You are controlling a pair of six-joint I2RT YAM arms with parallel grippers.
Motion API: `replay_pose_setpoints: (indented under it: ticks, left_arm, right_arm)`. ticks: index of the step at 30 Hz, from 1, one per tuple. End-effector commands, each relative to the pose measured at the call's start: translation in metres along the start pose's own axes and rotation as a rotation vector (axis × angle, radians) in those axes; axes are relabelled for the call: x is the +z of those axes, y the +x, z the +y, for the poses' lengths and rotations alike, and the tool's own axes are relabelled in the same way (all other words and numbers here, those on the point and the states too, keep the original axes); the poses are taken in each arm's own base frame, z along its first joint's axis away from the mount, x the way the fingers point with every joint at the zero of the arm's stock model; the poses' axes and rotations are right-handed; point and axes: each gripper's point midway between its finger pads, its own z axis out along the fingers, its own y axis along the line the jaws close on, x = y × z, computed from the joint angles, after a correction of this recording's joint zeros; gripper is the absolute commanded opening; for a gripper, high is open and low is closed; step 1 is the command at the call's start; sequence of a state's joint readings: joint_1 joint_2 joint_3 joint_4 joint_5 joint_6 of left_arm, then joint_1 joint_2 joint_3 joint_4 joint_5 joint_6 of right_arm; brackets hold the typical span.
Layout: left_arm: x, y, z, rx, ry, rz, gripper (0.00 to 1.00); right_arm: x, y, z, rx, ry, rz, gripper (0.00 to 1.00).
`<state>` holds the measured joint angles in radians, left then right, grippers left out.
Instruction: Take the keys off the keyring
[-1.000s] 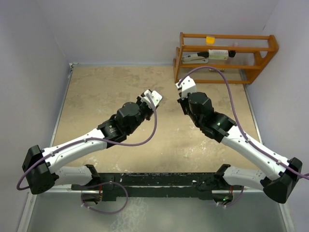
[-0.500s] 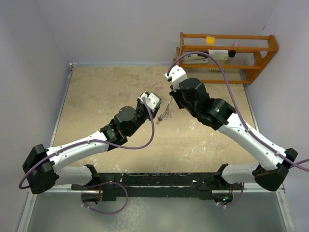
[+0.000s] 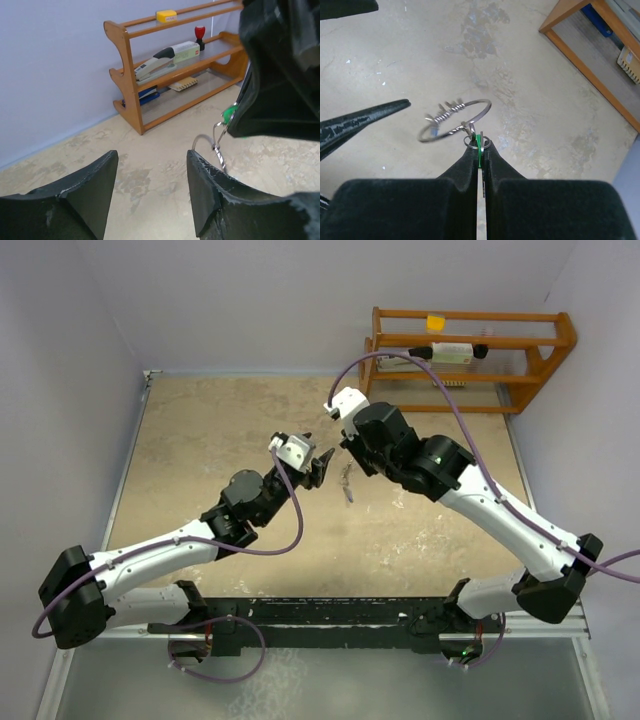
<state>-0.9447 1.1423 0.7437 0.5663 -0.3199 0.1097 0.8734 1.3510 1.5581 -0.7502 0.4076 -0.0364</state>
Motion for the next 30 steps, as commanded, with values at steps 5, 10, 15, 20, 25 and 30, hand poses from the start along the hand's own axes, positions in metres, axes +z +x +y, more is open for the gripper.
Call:
replay_pose_setpoints:
  ticks: [5, 10, 15, 20, 25, 30]
  left_arm:
    - [0.004, -0.019, -0.012, -0.082, 0.05, -0.117, 0.56]
    - [-0.002, -0.015, -0.018, -0.081, 0.087, -0.156, 0.57]
    - [-0.011, -0.012, -0.03, -0.083, 0.161, -0.196, 0.61]
    - [-0.016, -0.008, -0.037, -0.059, 0.203, -0.24, 0.66]
    - [-0.01, -0.011, -0.046, -0.035, 0.246, -0.258, 0.67]
    - [-0.004, -0.009, -0.058, -0.014, 0.295, -0.256, 0.66]
  right_arm:
    - [-0.006, -0.014, -0.001, -0.022, 0.046, -0.026, 0.0]
    - [-0.009, -0.016, -0.001, -0.035, 0.059, -0.031, 0.0]
    - [-0.011, -0.017, 0.0, -0.031, 0.061, -0.046, 0.0]
    - [-0.012, -0.018, 0.003, -0.034, 0.053, -0.053, 0.0]
    - [-0.015, -0.016, 0.005, -0.037, 0.043, -0.057, 0.0]
    - [-0.018, -0.014, 0.008, -0.041, 0.034, -0.055, 0.0]
